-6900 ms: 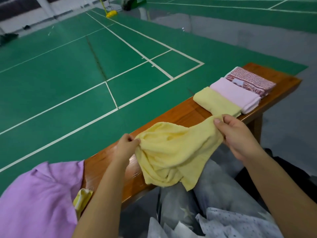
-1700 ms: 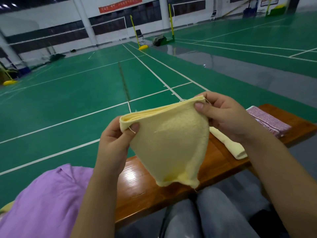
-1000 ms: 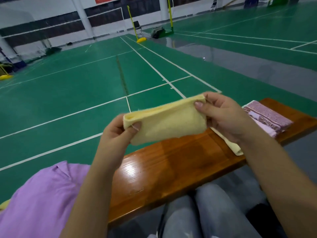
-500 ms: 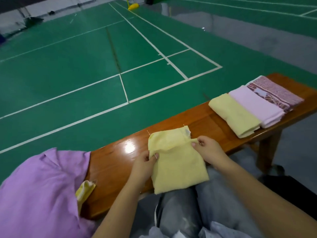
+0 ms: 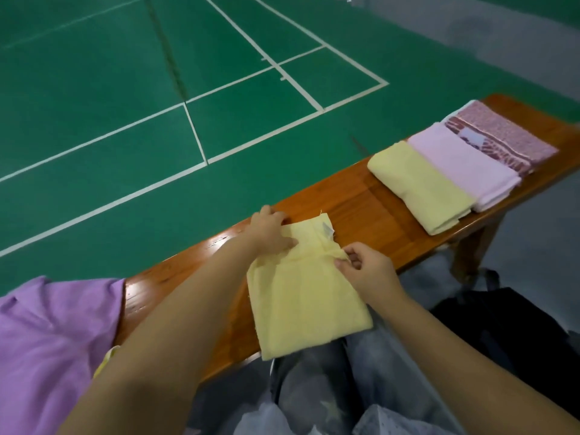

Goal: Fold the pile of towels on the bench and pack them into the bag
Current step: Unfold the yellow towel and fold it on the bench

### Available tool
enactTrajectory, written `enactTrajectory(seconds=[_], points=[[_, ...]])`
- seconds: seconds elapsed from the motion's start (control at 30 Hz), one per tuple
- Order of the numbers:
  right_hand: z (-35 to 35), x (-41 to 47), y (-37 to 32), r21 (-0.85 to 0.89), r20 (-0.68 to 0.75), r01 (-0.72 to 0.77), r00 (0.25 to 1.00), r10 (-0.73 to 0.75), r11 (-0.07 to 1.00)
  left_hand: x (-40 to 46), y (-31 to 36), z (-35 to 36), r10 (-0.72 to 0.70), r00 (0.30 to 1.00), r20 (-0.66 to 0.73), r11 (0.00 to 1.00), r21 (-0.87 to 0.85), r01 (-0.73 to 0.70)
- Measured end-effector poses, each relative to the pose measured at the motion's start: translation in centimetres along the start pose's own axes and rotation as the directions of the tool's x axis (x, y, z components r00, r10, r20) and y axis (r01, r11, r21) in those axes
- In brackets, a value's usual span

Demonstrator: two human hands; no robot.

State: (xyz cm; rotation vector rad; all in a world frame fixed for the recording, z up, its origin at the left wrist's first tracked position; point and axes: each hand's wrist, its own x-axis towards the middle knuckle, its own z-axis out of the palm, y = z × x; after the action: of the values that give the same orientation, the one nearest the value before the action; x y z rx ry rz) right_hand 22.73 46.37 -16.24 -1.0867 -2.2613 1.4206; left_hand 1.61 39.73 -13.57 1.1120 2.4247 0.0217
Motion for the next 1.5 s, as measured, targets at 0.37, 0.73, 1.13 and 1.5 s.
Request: enactTrajectory(seconds=[0.37,0.73,1.13,1.5], points=[[0.2,-0.3,0.0,0.006,0.018,-0.035,0.999,0.035,0.999,0.7,0.9,-2.2,-0.013,0.982,0.19,0.998,-0.052,0.023],[0.4,2.9,-1.9,0.214,0.043,-0.145,0.989,0.139,0.966,-7.3,2.9,-4.0,0.513,0.772,-0.376,0.858,0.268,-0.439],[-1.2,0.8,-2.2,0.193,-0.048,-0.014,0.999,0.024,0.981,-14.1,1.1,5.1,0.508,0.851,-0.132,0.796,0.449,-0.406],[1.5,-1.5,-1.6,-0.385,-0.145,0.136,0.968,-0.205,0.913,-7.2,2.2,-1.1,-0.181,0.938,-0.296,0.955,-0.282,0.095]])
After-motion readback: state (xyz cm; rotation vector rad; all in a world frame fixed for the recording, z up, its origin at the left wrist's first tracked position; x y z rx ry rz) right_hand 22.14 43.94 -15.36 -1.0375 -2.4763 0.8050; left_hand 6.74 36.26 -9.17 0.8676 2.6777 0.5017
